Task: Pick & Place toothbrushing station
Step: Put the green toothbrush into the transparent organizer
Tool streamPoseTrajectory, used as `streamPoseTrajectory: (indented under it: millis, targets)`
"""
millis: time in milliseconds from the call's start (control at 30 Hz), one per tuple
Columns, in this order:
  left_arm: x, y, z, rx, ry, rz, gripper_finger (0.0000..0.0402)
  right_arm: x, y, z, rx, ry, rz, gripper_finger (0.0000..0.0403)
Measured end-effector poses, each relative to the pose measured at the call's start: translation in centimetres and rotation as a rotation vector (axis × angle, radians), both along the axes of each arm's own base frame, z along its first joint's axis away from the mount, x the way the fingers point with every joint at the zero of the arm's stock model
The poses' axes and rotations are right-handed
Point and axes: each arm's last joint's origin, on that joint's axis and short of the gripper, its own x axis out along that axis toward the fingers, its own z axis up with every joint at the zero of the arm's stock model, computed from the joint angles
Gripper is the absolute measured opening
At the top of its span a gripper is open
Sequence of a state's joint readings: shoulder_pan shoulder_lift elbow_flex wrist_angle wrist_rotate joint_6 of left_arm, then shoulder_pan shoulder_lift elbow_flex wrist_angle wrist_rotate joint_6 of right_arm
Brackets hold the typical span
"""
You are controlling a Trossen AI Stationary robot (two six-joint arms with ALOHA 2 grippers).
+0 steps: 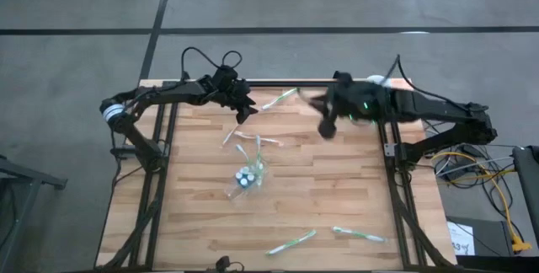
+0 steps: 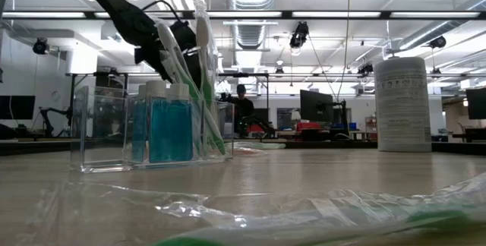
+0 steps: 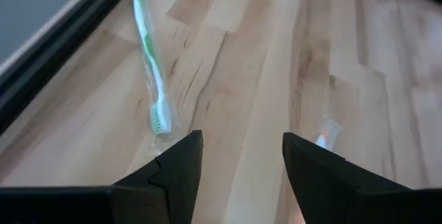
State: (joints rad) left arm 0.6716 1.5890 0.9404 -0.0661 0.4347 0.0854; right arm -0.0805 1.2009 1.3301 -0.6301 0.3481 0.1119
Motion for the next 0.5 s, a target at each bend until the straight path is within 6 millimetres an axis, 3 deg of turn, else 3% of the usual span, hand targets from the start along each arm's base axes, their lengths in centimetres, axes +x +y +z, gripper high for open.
streamPoseTrajectory:
  millis: [133,500]
  targets:
    - [-1.0,-0.6,0.5,0.014,-0.022,0.007,0.0204,0.0,-3.7,-2.5,0.199,-0.003,-0.227,0.0082]
    - [-2.5,-0.6,1.7,0.068,-0.139,0.085,0.0204,0.6,-14.5,-10.3,0.615,-0.305,-0.421,0.0082]
